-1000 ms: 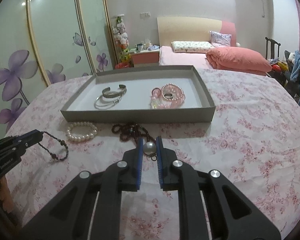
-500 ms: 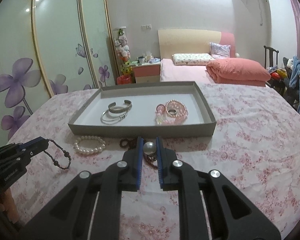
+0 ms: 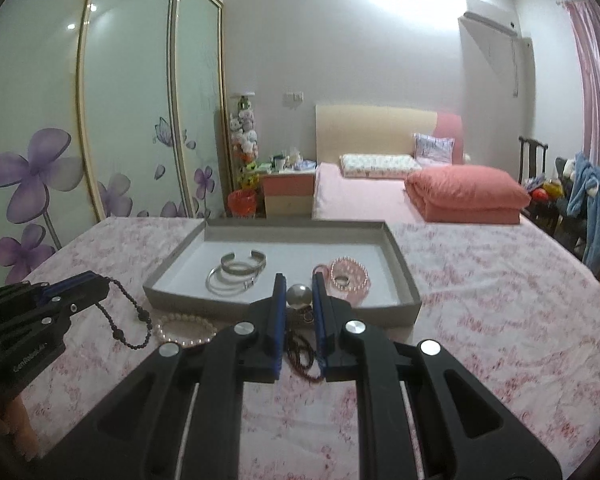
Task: Organize jewelry
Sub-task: 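Carry the black bracelet into the tray with the left tool while the right tool drops the earring there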
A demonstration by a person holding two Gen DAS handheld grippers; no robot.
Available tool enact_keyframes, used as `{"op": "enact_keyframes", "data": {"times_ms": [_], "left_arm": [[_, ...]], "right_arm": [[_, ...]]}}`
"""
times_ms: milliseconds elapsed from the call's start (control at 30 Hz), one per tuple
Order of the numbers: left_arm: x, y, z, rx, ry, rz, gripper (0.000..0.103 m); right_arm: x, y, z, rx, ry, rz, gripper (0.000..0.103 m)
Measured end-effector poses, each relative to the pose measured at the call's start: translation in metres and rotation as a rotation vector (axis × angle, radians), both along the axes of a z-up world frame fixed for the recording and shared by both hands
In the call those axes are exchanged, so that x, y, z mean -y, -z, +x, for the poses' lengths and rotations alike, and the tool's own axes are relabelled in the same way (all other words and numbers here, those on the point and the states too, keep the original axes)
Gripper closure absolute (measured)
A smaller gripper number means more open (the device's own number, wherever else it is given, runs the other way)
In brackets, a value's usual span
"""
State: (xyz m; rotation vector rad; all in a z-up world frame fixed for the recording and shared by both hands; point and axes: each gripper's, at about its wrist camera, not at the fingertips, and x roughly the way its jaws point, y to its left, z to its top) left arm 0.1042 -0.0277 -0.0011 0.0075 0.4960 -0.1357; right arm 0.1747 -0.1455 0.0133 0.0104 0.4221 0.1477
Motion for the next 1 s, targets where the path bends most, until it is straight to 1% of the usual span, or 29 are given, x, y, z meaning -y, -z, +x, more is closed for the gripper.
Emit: {"op": "enact_keyframes", "data": {"times_ms": [267, 500, 800, 1000], "left_arm": [[0.012, -0.015, 0.010, 0.074, 0.002, 0.005, 0.091], [0.014, -0.021, 0.025, 0.113, -0.003, -0.006, 0.091], [0.015, -0.017, 0.060, 0.099, -0.008, -0.020, 0.091], [0.018, -0.014, 0.084, 0.084, 0.005, -0.031, 0.091]], "right_arm": [[-0.002, -0.016, 0.004, 0.099, 0.023, -0.012, 0.089], [-0.001, -0.023, 0.016, 0.135, 0.033, -0.006, 0.089], [0.003, -0.026, 0.045, 0.143, 0.045, 0.003, 0.089], [0.005, -0.019, 0.079, 0.110, 0.042, 0.021, 0.089]]}}
